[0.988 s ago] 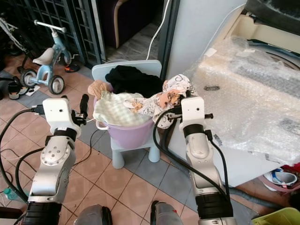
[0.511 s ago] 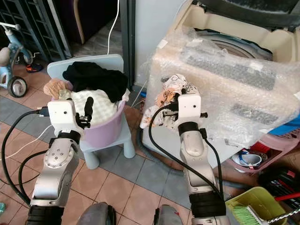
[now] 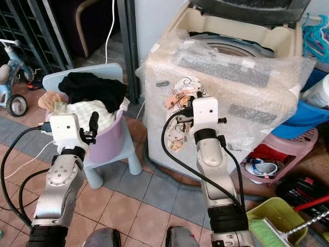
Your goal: Clothes washing
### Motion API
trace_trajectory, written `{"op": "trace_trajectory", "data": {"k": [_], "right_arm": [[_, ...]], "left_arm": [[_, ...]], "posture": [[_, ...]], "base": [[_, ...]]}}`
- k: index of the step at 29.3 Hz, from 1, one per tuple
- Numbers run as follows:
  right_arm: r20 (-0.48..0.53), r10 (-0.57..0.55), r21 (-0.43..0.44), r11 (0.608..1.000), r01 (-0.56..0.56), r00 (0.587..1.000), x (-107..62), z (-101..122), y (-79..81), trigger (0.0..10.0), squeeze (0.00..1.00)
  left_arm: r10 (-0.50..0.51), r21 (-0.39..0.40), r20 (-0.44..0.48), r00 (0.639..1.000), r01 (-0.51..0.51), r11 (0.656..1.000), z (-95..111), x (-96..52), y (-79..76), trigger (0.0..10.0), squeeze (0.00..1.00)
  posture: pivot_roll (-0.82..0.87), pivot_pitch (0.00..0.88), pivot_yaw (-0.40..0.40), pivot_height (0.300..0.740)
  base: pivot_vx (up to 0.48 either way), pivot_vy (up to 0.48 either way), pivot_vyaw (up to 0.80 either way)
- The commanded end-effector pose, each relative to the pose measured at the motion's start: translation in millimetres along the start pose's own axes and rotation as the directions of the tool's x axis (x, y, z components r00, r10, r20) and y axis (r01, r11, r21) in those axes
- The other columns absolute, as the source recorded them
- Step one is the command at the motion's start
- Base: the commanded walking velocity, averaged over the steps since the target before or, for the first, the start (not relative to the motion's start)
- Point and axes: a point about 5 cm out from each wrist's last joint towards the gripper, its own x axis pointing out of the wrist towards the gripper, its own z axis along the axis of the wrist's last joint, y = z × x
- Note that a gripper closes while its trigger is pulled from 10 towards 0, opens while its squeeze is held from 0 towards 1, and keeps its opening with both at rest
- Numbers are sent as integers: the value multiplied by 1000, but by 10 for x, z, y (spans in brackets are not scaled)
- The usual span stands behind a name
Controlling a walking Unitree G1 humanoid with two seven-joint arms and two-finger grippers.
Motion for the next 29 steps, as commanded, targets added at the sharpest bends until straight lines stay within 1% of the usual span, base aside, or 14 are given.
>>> {"op": "trace_trajectory", "data": {"k": [1,2,4,6,7,10,14,15,16,19,23,25,27,29], "right_arm": [[31,-2,-2,1000,2,1000,58,87,-4,10000,0],[37,-1,-3,1000,1,999,63,117,2,10000,0],[41,0,-4,1000,1,999,61,143,9,10000,0],[40,7,-3,1000,-7,999,43,148,37,10000,0],[32,23,2,1000,-23,999,14,132,91,10000,0],[30,47,4,999,-47,998,-8,117,158,10000,0],[85,103,-16,995,-102,991,-5,183,301,10000,0],[85,103,-16,995,-102,991,-5,183,301,10000,0],[125,138,-52,990,-132,983,27,244,349,10000,0],[140,163,-72,986,-154,977,69,275,362,10000,0],[151,126,-58,991,-119,980,203,343,269,10000,0],[198,108,-89,992,-92,974,348,475,168,10000,0],[211,89,-92,993,-71,973,414,530,106,10000,0],[240,38,-88,996,-18,970,598,663,-86,10000,0]], "left_arm": [[4,18,-11,1000,-4,1000,-38,-8,23,10000,0],[20,12,-14,1000,-20,1000,-25,-20,40,10000,0],[30,20,-12,999,-30,999,-4,-41,49,10000,0],[25,14,-11,1000,-25,1000,6,-79,37,10000,0],[13,13,-24,1000,-13,1000,-33,-131,19,10000,0],[4,18,-40,999,-3,1000,-93,-170,4,10000,0],[-8,1,-37,999,8,1000,-115,-143,-18,10000,0],[-8,1,-37,999,8,1000,-115,-143,-18,10000,0],[-27,-9,-24,999,27,1000,-109,-114,-43,10000,0],[-39,-12,-16,999,39,999,-106,-97,-77,10000,0],[-36,-2,-30,999,36,999,-118,-76,-88,10000,0],[-37,3,-40,999,37,999,-146,-91,-70,10000,0],[-40,7,-44,998,41,999,-154,-100,-67,10000,0],[-46,9,-62,997,47,999,-207,-134,-60,10000,0]], "posture": [[23,187,-2,740],[22,218,1,740],[29,225,-4,740],[37,225,-9,740],[38,208,-16,740],[42,195,-20,740],[45,143,-15,740],[45,143,-15,740],[41,126,-15,740],[47,113,-30,740],[45,116,-22,740],[45,124,-20,740],[46,125,-20,740],[46,127,-21,740]], "base": [[0,0,-800],[0,0,-800],[0,0,-800],[0,0,-800],[0,0,-800],[0,0,-800],[0,0,-516],[0,0,0],[255,0,0],[312,0,0],[352,0,0],[358,0,0],[360,0,0],[354,0,0]]}}
